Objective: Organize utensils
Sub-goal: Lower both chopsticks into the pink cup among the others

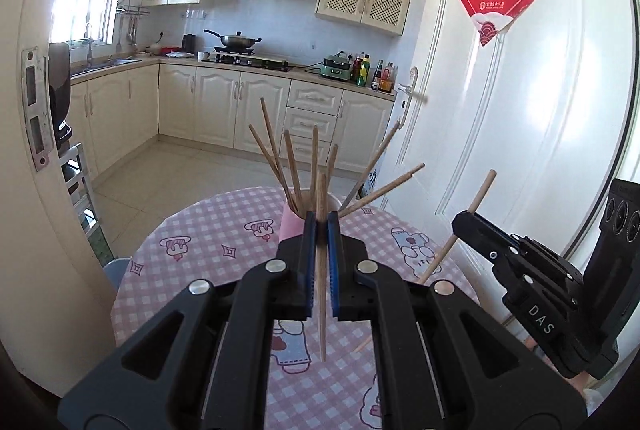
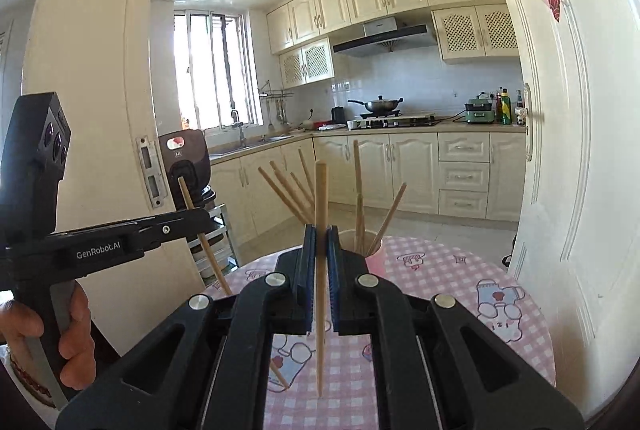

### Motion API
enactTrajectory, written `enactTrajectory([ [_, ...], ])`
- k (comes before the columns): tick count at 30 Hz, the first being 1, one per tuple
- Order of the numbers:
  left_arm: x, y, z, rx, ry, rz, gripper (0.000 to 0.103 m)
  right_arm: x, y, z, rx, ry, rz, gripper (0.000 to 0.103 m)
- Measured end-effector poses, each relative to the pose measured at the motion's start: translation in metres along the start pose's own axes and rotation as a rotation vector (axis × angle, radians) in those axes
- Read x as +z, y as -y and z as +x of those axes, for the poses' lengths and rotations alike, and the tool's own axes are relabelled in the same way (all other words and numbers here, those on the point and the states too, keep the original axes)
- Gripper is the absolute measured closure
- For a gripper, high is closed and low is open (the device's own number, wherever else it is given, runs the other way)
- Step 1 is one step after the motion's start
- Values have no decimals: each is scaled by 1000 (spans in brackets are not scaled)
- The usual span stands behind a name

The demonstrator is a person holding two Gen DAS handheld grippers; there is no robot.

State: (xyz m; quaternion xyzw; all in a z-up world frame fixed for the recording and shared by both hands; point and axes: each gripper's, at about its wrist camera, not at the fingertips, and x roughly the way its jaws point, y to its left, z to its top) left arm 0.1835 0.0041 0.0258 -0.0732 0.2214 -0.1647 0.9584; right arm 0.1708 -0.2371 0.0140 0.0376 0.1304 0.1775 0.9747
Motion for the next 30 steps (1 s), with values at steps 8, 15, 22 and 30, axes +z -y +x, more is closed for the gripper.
enactTrajectory([
  [8, 39, 10, 6, 0, 78, 12, 97, 33, 27, 13, -122, 100, -4, 98],
  [15, 75, 39, 13, 8, 189, 67, 97, 49, 53, 38, -174, 150, 20, 98],
  [22, 94, 56, 29, 57, 264, 109, 97, 62, 49, 49, -164, 210, -12, 98],
  [30, 90, 53, 53, 113, 318, 103, 97, 73, 53, 70, -70, 225, 32, 98],
])
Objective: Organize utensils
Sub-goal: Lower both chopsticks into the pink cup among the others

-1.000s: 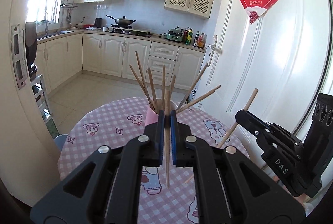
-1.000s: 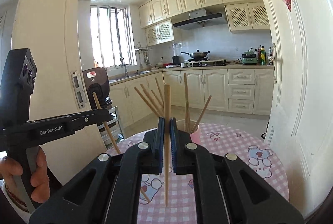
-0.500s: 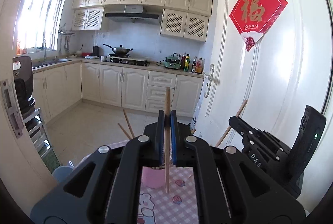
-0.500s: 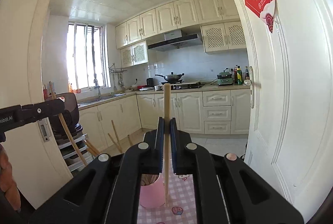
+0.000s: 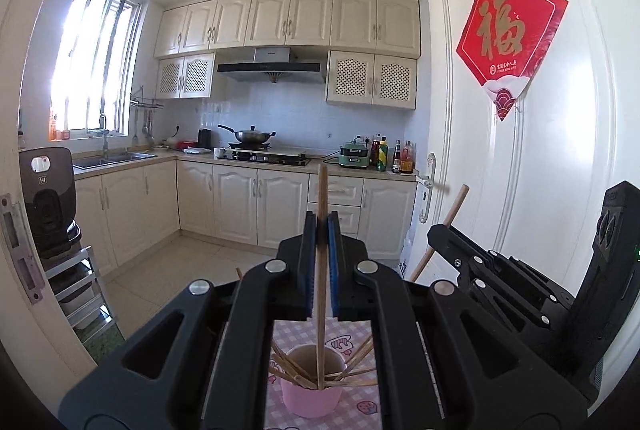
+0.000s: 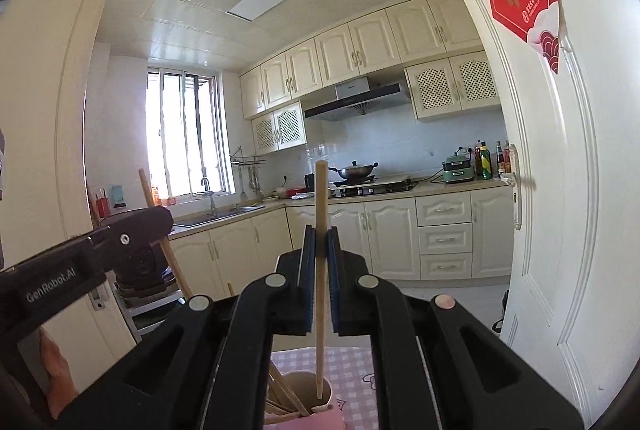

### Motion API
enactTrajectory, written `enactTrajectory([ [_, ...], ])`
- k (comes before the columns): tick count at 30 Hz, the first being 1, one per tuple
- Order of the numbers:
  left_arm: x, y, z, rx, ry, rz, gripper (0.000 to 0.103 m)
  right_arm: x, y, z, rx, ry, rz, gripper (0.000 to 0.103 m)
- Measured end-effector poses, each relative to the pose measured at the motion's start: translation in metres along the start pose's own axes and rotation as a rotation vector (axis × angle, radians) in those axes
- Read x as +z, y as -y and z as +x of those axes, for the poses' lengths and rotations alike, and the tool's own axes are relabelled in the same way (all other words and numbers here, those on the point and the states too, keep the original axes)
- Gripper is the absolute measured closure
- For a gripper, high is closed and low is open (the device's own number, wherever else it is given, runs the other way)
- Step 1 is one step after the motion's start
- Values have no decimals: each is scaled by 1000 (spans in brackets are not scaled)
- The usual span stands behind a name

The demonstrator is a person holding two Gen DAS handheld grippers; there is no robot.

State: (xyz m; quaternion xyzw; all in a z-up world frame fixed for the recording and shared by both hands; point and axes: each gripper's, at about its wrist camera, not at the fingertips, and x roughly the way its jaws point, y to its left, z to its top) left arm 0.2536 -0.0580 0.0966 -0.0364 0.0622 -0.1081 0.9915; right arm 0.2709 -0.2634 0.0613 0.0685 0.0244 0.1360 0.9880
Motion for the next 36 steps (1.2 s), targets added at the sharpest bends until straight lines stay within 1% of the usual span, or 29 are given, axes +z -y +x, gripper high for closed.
enactTrajectory([
  [5, -14, -1, 17, 10, -24, 1, 97, -10, -2, 10, 38, -38, -6, 98],
  [7, -19, -2, 20, 15, -11, -7, 97, -14, -2, 13, 42, -49, -9, 98],
  [13, -29, -2, 31, 17, -31, -18, 97, -24, 1, 19, 59, -92, -14, 98],
  [14, -27, -2, 30, 10, -27, -30, 97, -25, 2, 20, 59, -97, -15, 98],
  [18, -12, -2, 17, 8, 37, -47, 97, -27, 2, 25, 68, -126, -26, 98],
  [22, -7, 4, 9, 30, 104, -21, 97, -31, 3, 29, 73, -148, -21, 98],
  [24, -10, 6, 12, 43, 109, -12, 97, -32, 4, 31, 73, -153, -13, 98],
  [27, -19, 4, 23, 48, 79, -20, 97, -34, 3, 31, 78, -163, -11, 98],
  [29, -24, 5, 28, 66, 73, -10, 97, -35, 3, 31, 81, -166, -10, 98],
  [33, -29, 6, 25, 81, 101, 12, 97, -35, 3, 31, 87, -174, -9, 98],
  [36, -20, 4, 17, 55, 115, -15, 97, -35, 4, 31, 90, -178, -6, 98],
])
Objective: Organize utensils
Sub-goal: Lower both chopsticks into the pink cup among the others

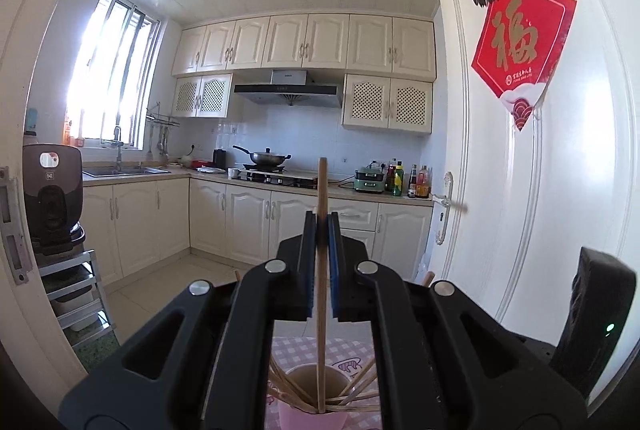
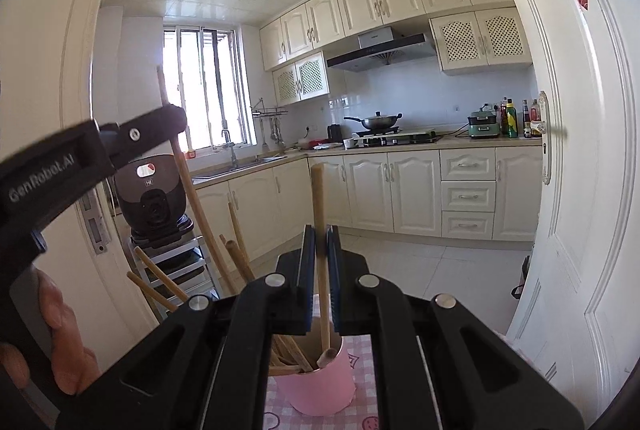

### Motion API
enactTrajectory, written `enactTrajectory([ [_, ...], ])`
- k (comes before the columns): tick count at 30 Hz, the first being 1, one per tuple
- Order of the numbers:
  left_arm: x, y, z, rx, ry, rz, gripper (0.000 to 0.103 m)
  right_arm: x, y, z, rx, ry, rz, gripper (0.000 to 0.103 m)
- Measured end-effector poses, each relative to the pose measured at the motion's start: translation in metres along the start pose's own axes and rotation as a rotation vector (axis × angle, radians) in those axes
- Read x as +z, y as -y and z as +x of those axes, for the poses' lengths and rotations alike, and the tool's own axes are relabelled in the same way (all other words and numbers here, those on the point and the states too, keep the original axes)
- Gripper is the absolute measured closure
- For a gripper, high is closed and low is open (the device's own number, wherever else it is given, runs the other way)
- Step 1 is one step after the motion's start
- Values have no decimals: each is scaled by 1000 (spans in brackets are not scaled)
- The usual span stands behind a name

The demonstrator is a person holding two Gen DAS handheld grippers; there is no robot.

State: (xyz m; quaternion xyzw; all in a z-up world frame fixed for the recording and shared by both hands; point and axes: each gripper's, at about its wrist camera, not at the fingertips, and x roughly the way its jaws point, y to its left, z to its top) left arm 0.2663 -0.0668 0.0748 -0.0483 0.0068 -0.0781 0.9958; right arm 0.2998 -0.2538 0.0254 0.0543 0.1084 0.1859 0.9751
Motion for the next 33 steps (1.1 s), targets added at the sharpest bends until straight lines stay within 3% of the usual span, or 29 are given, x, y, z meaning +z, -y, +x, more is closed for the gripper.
enactTrajectory([
  [6, -11, 10, 9, 14, -14, 68, 97, 0, 1, 0, 5, -1, 12, 97],
  [12, -17, 8, 16, 22, -30, 61, 97, 0, -2, 0, 11, -9, 0, 97],
  [20, -5, 10, 8, 24, 36, 55, 97, -3, 0, 3, 17, -10, 7, 97],
  [33, -37, 6, 30, 9, -101, 67, 97, -11, 0, 4, 27, -38, 4, 97],
])
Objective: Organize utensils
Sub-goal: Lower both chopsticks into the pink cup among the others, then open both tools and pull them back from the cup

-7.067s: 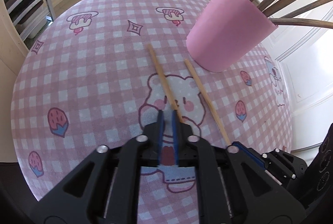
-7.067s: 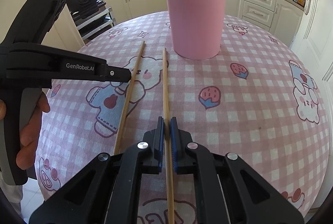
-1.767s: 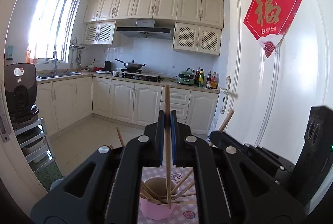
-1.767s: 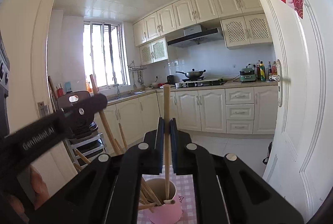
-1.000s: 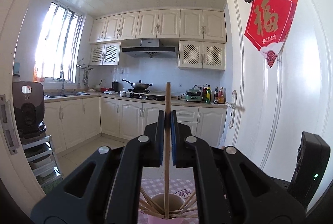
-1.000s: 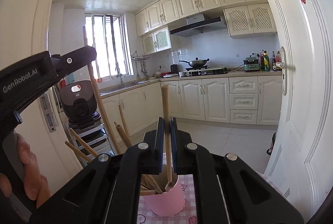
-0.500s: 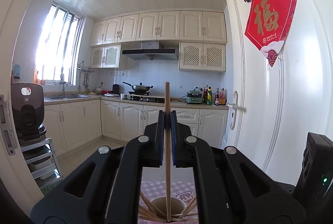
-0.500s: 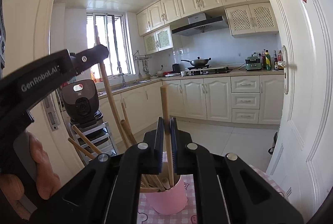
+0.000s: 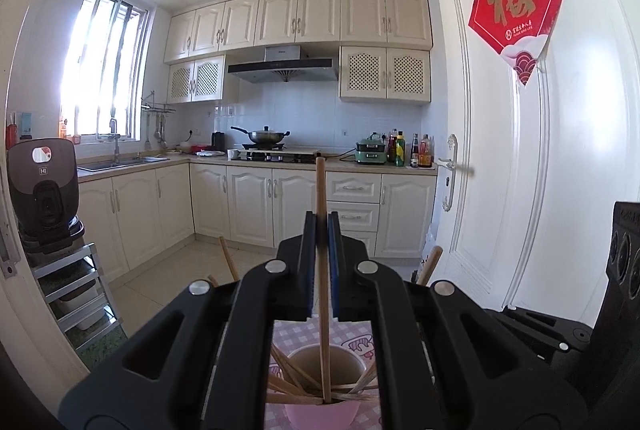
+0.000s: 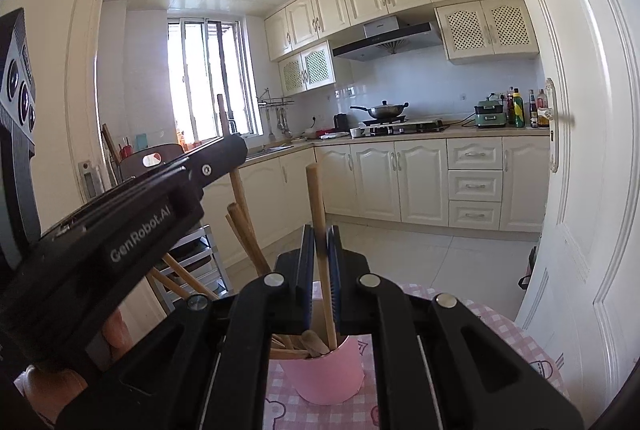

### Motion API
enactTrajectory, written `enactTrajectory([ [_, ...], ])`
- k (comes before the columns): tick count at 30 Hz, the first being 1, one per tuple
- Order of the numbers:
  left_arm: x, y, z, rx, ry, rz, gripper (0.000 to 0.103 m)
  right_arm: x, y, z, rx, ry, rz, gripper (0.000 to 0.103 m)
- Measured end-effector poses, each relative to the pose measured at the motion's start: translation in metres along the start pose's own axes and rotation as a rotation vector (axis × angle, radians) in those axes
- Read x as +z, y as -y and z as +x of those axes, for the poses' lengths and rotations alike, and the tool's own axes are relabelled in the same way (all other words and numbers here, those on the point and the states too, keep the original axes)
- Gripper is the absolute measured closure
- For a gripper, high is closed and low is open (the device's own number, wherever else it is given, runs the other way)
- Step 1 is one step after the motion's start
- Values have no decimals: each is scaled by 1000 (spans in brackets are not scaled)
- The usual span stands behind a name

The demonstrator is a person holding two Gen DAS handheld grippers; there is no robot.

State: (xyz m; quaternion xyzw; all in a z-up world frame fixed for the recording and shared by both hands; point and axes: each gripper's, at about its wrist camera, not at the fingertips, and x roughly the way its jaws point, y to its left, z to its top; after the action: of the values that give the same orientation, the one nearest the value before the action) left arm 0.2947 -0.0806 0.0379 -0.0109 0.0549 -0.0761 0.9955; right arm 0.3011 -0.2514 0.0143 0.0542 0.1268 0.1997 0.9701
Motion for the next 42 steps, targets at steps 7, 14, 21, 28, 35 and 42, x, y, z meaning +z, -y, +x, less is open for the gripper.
enactTrajectory([
  [7, -12, 3, -2, 7, -26, 45, 95, -7, 3, 5, 0, -35, 8, 97],
  [14, -7, -1, 2, -2, -73, 26, 95, -6, 2, 8, -7, -57, 21, 96],
  [21, -5, -10, -4, 4, -87, -4, 95, 1, 2, -3, -10, -41, 44, 91],
  [28, 2, -16, -27, 14, -50, -22, 41, 11, -1, -28, -21, -5, 53, 80],
  [35, 2, -27, -54, 34, -62, -23, 33, 4, -15, -52, -48, 0, 8, 75],
  [42, -15, -38, -82, 63, -94, -18, 27, -21, -34, -68, -75, -23, -31, 69],
])
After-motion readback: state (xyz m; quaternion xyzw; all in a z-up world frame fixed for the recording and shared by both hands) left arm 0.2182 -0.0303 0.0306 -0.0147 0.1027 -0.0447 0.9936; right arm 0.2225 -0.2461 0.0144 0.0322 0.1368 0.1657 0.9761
